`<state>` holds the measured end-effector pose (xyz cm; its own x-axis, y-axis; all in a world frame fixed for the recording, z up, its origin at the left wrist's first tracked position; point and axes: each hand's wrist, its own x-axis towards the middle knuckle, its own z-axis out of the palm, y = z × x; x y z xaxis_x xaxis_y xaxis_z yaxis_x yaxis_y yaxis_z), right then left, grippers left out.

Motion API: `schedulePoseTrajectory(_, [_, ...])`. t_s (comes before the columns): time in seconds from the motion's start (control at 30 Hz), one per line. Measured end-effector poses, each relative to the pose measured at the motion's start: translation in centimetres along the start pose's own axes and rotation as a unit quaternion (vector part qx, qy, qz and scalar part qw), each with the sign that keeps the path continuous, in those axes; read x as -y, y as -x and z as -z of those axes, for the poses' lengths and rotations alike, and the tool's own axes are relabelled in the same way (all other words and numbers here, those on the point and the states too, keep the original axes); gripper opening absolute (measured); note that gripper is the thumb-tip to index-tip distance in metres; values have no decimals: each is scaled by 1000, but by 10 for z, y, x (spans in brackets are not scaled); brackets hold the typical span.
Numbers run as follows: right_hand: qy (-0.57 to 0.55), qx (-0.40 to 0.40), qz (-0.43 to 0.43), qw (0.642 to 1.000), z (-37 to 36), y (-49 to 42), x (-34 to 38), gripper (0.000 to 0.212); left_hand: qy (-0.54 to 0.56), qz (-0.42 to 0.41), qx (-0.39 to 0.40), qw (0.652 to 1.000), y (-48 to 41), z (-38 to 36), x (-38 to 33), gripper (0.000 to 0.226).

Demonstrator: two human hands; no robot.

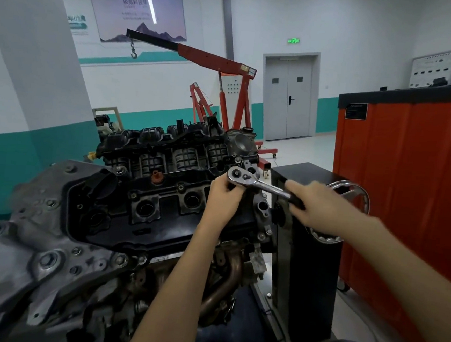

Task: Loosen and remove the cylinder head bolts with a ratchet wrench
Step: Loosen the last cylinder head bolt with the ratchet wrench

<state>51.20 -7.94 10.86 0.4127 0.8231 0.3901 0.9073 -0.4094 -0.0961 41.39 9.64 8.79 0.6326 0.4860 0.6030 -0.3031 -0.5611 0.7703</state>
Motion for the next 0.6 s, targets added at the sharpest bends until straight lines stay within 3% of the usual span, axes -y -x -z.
schedulePoseTrajectory(0.07, [-145, -46, -49, 987, -31, 24, 26, 20, 5, 2, -15, 1000, 2, -1, 2, 30])
schedulePoseTrajectory(0.17, [-367, -110, -121, 916, -74, 48, 85, 14, 22, 6, -21, 1000, 4, -10, 1, 24])
schedulePoseTrajectory(0.23, [-417, -144, -163, 883, -93, 42, 121, 12, 30, 2, -27, 999, 4, -13, 2, 43])
schedulePoseTrajectory(0.3, [-437, -139, -165, 873, -98, 35, 139, 17, 27, -7, -24, 999, 3, -10, 3, 50])
schedulePoseTrajectory(0.37, [-409, -116, -148, 893, -92, 36, 123, 17, 21, -6, -7, 1000, 1, -5, 1, 51])
schedulePoseTrajectory(0.47, [-301, -38, -79, 950, -62, 43, 63, 14, 2, 8, 23, 1000, -2, -2, -4, 40])
schedulePoseTrajectory(0.53, [-151, 20, -21, 988, -26, 31, 20, 14, -15, 13, 37, 999, -5, -2, -6, 30])
schedulePoseTrajectory(0.6, [-1, 53, 30, 998, 9, 9, -6, 14, -28, 13, 34, 999, -4, -1, -6, 37])
